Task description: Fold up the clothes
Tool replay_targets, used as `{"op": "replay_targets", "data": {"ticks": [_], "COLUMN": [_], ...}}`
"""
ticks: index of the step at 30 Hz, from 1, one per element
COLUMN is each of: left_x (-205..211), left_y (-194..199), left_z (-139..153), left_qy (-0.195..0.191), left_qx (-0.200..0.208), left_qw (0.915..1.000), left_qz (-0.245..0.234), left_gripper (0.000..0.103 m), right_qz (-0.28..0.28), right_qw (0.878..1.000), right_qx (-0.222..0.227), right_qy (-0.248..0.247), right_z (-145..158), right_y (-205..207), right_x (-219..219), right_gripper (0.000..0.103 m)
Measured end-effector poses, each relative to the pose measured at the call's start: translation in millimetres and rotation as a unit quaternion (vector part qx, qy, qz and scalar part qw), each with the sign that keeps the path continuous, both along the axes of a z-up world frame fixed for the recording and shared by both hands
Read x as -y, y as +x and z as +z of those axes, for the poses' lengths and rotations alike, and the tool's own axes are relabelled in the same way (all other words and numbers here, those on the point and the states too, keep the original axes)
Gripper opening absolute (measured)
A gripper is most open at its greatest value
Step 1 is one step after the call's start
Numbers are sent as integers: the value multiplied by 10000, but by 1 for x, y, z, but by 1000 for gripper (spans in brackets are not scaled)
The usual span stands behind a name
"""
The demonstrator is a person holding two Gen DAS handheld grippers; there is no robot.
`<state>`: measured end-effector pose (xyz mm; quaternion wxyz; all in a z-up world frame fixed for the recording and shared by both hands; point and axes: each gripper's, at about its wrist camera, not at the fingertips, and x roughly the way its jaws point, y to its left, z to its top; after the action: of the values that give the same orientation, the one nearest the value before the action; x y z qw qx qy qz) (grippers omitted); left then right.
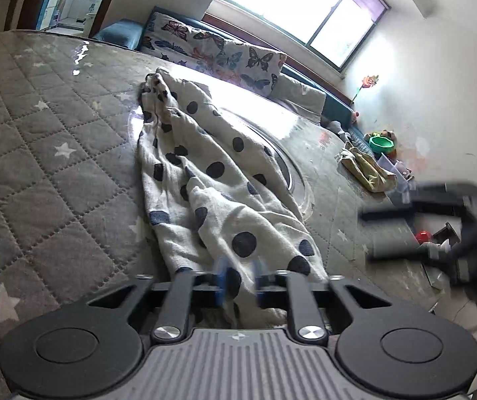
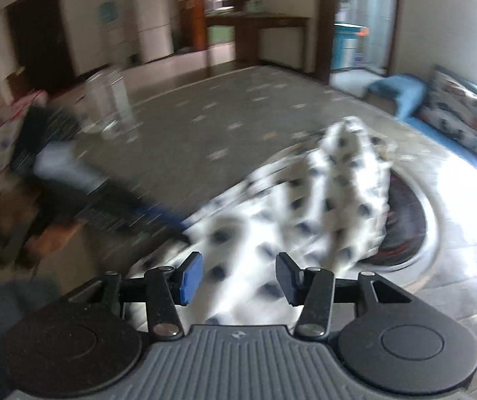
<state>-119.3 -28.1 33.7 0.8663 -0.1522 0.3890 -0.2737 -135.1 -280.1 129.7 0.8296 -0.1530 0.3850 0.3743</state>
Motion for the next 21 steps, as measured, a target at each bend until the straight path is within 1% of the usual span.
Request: {"op": "replay_targets", "data": {"ticks": [2, 4, 7, 9, 13, 14, 15, 16, 19, 20, 21], "left_x": [2, 2, 2, 3, 4, 4, 4, 4, 4, 3, 3], "left_y": [-1, -2, -3, -5, -5, -5, -5, -5, -8, -9, -9], "left_z": [4, 8, 15, 19, 23, 23, 24, 26, 30, 32, 33], "left_qy": [44, 32, -32, -33, -46, -60, -74, -83, -95, -121, -138], "left_qx": [43, 57, 109, 150, 170, 167, 167, 180, 230, 229, 231], "left_qw": [10000, 10000, 9999, 9999, 9998, 9998, 9998, 9998, 9997, 9996, 9996], "left_qz": [20, 60, 77, 68, 80, 89, 95, 90, 74, 72, 73], "left_gripper": [5, 3, 2, 2, 2, 2, 2, 2, 2, 2, 2], "right_qz": [302, 583, 822, 829, 823, 806, 787, 785, 833, 846, 860], "right_qw": [9994, 9979, 9955, 9936, 9870, 9860, 9852, 9851, 9862, 9864, 9866], "right_qx": [24, 81, 257, 480, 938, 1003, 1069, 1093, 1070, 1073, 1075], "right_qy": [-158, -286, -397, -597, -1013, -1057, -1085, -1071, -945, -911, -877], "right_z": [-6, -12, -17, -23, -35, -36, -36, -34, -27, -25, -23], "right_y": [-18, -33, -48, -54, -66, -67, -69, -70, -72, -72, -72], "right_x": [-13, -26, -42, -50, -66, -68, -69, -69, -64, -62, -60], "right_gripper": [51, 51, 52, 50, 39, 31, 26, 18, 14, 7, 6]}}
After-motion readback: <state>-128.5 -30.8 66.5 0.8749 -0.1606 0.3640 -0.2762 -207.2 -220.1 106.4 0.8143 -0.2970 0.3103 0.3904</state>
